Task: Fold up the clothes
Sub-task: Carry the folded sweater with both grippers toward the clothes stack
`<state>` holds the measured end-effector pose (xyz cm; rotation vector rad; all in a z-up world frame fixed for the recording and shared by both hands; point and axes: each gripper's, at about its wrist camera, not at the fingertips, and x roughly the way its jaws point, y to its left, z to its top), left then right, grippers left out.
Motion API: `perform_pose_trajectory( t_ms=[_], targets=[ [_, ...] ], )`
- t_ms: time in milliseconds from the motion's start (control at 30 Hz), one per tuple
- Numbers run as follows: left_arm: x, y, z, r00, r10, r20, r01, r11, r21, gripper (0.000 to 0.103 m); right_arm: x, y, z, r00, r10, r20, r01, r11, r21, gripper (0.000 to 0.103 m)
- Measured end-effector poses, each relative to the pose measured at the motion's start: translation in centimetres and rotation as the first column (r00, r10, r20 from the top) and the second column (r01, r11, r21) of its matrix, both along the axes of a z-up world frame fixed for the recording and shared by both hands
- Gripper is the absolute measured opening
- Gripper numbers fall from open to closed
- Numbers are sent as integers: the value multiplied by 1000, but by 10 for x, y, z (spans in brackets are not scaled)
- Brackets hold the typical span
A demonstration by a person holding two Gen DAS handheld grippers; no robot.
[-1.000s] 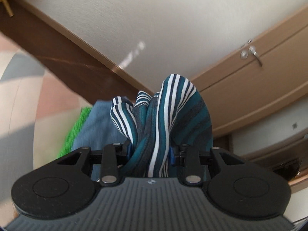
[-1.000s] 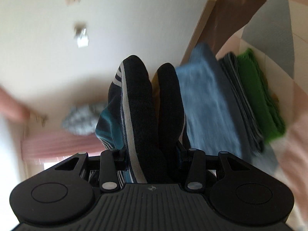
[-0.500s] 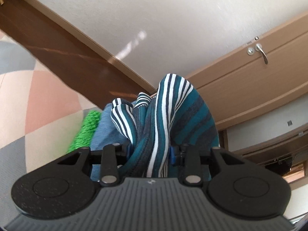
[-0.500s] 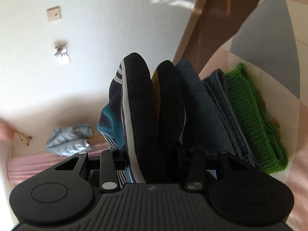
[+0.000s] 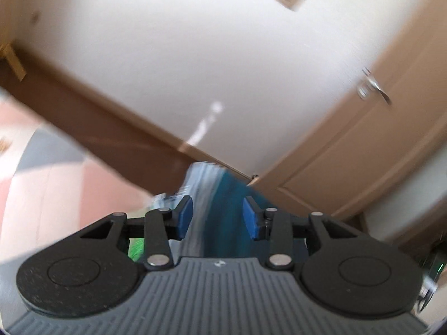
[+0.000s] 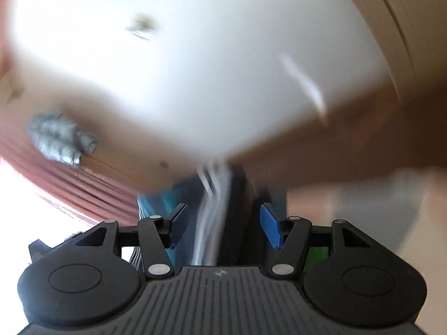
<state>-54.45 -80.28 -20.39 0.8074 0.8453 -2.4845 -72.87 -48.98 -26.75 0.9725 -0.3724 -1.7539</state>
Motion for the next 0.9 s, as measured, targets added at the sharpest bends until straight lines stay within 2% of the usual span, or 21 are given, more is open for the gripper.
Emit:
perform_pose_trajectory(
  t_ms=[67, 133, 200, 233, 300, 367, 467, 533, 633, 700, 767, 833, 900],
  targets=[
    [-29, 10, -3, 997, -36, 64, 42, 995, -85, 28, 13, -26, 13, 979, 91, -184, -88, 996, 26, 59],
    [-53, 13, -10, 995, -36, 92, 48, 990, -133, 25, 33, -50, 17, 925, 174, -338, -162, 985, 63, 52],
    [-75, 11, -26, 989, -19, 150, 48, 980, -193, 25, 42, -69, 8, 873, 236, -426, -198, 971, 132, 51],
    [-86, 11, -35, 984, -9, 179, 49, 973, -224, 22, 46, -77, 2, 846, 267, -461, -211, 963, 169, 51],
    [-98, 2, -58, 978, 28, 207, 8, 985, -174, 22, 45, -96, -24, 860, 300, -413, -215, 946, 241, 51],
    [-96, -7, -76, 980, 53, 194, -30, 992, -122, 18, 39, -98, -43, 900, 274, -339, -205, 952, 227, 51],
    [-89, -21, -87, 978, 105, 178, -100, 994, -35, 16, 27, -99, -52, 933, 257, -253, -206, 955, 214, 49],
    [-89, -31, -89, 973, 128, 193, -127, 992, -16, 11, 14, -102, -55, 932, 276, -236, -227, 950, 213, 46],
    [-92, -33, -86, 967, 141, 211, -142, 990, -12, 11, -10, -108, -52, 948, 283, -148, -251, 947, 200, 46],
    [-78, -22, -74, 968, 145, 204, -142, 989, -31, 10, -21, -100, -48, 952, 290, -97, -267, 943, 200, 46],
    [-65, -12, -60, 967, 157, 202, -144, 987, -74, 10, -26, -103, -41, 948, 295, -121, -268, 943, 200, 46],
    [-43, 2, -42, 965, 161, 204, -137, 982, -129, 10, -21, -92, -20, 922, 285, -261, -245, 953, 177, 49],
    [-15, 19, -29, 963, 177, 205, -143, 975, -169, 10, -8, -76, 2, 879, 280, -385, -248, 960, 131, 49]
  ],
)
